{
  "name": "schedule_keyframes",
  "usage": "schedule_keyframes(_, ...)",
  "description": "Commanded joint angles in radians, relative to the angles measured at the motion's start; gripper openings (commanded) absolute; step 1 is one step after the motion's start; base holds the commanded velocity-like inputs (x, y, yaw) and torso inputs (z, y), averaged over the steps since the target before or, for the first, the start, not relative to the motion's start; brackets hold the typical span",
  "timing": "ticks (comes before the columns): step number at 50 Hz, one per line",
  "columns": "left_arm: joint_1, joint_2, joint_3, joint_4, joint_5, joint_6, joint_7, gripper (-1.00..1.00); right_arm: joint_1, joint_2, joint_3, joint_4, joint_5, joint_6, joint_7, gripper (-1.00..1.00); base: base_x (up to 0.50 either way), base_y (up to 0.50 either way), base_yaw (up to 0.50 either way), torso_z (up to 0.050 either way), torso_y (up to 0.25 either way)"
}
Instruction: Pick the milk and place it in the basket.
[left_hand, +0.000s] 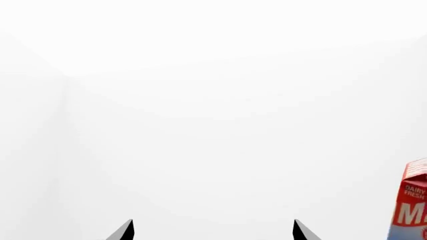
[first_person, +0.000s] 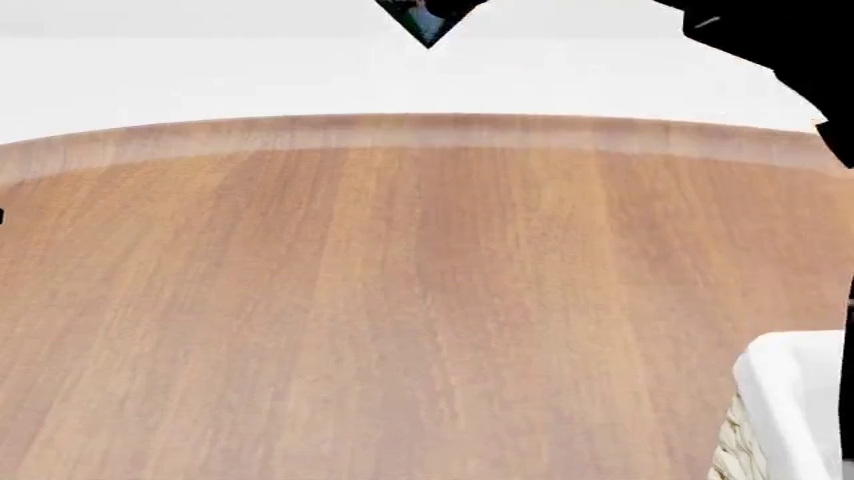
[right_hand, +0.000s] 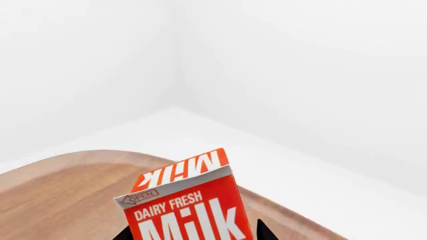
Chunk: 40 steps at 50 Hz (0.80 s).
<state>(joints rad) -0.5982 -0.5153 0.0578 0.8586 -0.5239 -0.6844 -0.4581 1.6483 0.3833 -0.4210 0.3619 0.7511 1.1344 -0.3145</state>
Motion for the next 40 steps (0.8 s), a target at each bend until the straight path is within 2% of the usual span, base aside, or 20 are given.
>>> schedule_keyframes(1,0.003,-0.005,-0.003,-0.003,-0.002,0.002,-0.003,1.00,0.252,-0.002,-0.058,0.222,-0.063,-0.028,-0.180,-1.00,0.00,0.00,0.00,0.000,0.000)
schedule_keyframes(11,0.006,-0.008,-0.003,-0.002,-0.003,0.005,-0.007,1.00,0.372,-0.002,-0.144,0.339,-0.103,-0.021,-0.298,-1.00,0.00,0.00,0.00,0.000,0.001)
schedule_keyframes(16,0.006,-0.009,-0.003,-0.002,-0.005,0.006,-0.008,1.00,0.410,0.015,-0.173,0.342,-0.110,0.010,-0.331,-1.00,0.00,0.00,0.00,0.000,0.002)
schedule_keyframes(21,0.015,-0.012,0.000,-0.005,0.001,0.013,-0.007,1.00,0.480,0.044,-0.245,0.331,-0.124,0.029,-0.439,-1.00,0.00,0.00,0.00,0.002,0.000)
schedule_keyframes(35,0.025,-0.020,-0.011,-0.004,-0.002,0.019,-0.012,1.00,0.696,0.080,-0.406,0.504,-0.246,-0.109,-0.730,-1.00,0.00,0.00,0.00,0.000,0.001)
schedule_keyframes(36,0.023,-0.021,-0.010,-0.003,-0.003,0.016,-0.013,1.00,0.706,0.079,-0.397,0.510,-0.278,-0.108,-0.756,-1.00,0.00,0.00,0.00,0.000,0.000)
schedule_keyframes(40,0.019,-0.020,-0.009,-0.001,-0.006,0.014,-0.016,1.00,0.708,0.038,-0.185,0.525,-0.661,-0.102,-0.966,-1.00,0.00,0.00,0.00,0.003,0.002)
